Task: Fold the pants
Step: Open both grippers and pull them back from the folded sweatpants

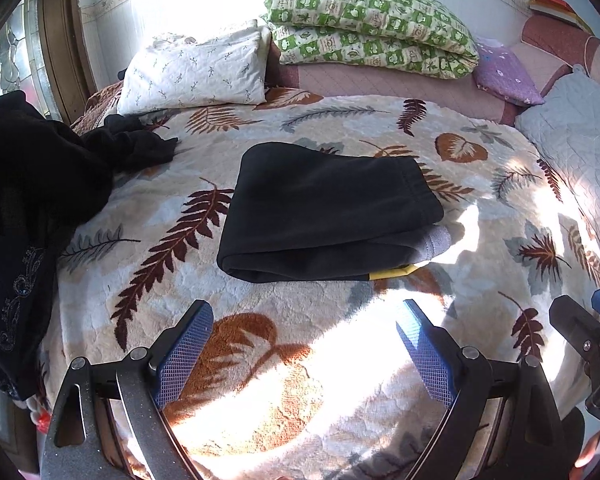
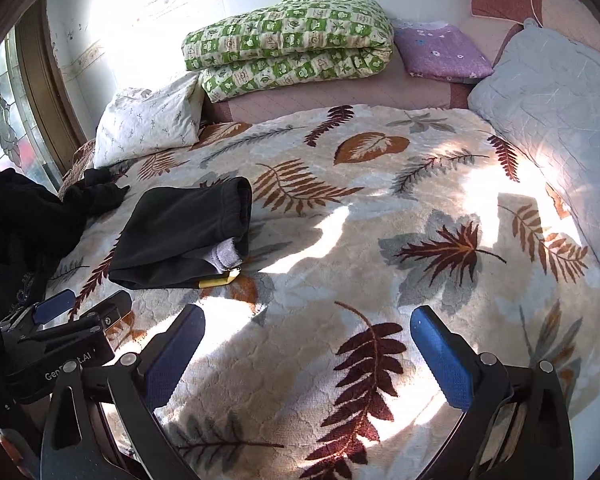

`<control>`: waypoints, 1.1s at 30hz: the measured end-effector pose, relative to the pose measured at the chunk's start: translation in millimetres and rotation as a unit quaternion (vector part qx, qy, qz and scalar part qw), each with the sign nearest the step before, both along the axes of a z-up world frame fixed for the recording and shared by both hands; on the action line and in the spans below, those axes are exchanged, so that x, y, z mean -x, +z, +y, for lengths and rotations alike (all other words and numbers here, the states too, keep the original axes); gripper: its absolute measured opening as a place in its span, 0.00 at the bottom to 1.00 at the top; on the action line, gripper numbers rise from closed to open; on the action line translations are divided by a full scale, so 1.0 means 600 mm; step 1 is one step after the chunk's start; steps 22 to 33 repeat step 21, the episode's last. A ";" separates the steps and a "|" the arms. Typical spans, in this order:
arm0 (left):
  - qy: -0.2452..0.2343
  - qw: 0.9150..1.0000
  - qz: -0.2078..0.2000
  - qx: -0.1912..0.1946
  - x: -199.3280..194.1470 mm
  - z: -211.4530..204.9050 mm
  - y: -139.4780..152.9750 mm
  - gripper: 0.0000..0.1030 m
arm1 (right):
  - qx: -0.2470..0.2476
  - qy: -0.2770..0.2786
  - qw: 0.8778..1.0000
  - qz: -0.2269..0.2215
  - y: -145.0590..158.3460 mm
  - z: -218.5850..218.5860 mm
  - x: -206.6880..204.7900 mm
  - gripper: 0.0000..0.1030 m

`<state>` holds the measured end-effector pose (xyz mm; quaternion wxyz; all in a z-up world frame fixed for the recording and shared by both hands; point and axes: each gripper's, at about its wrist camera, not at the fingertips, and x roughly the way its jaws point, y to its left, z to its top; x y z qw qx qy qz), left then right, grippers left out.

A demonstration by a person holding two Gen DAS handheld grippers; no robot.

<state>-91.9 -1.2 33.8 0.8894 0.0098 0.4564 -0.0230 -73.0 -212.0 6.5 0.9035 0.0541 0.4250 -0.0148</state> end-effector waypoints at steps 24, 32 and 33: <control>0.010 1.000 0.009 -0.005 -0.008 -0.007 -0.011 0.91 | -0.002 -0.015 1.000 0.013 -0.013 -0.012 -0.005 1.00; 0.010 1.000 0.009 -0.005 -0.008 -0.007 -0.011 0.91 | -0.002 -0.015 1.000 0.013 -0.013 -0.012 -0.005 1.00; 0.010 1.000 0.009 -0.005 -0.008 -0.007 -0.011 0.91 | -0.002 -0.015 1.000 0.013 -0.013 -0.012 -0.005 1.00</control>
